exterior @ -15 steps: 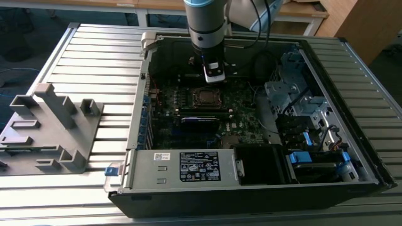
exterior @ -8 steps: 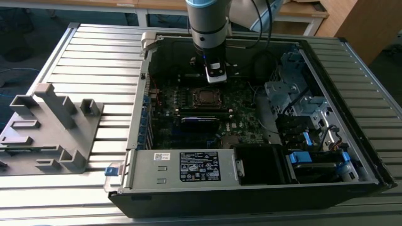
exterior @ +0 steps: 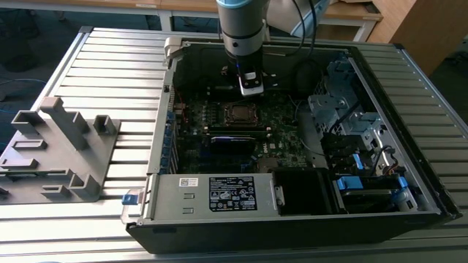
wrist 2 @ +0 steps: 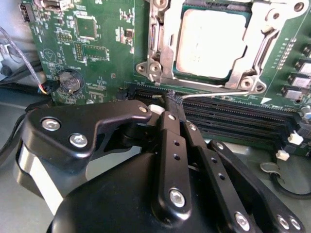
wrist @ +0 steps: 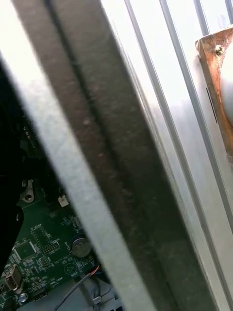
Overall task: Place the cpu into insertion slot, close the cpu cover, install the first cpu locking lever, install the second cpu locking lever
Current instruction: 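Install the first cpu locking lever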
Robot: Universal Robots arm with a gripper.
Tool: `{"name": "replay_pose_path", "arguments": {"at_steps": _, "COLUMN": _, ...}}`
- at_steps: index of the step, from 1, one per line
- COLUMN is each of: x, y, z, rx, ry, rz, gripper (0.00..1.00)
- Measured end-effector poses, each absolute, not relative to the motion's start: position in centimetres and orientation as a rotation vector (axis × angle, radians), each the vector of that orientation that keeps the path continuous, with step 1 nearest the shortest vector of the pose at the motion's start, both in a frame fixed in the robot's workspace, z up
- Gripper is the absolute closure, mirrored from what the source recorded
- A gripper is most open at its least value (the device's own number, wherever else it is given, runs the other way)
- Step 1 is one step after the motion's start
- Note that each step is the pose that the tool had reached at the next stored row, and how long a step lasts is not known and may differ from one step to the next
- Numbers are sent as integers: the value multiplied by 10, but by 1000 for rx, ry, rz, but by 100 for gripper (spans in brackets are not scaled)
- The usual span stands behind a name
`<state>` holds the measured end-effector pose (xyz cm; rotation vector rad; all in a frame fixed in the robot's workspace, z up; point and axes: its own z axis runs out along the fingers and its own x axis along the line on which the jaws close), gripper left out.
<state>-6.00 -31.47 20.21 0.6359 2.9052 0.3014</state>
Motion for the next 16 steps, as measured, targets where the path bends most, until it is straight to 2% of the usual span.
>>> {"name": "replay_pose_path", "arguments": {"at_steps": 16, "x": -70, "y": -313, "z": 202, "rx": 633, "ry": 2885, "rz": 306, "gripper": 90}}
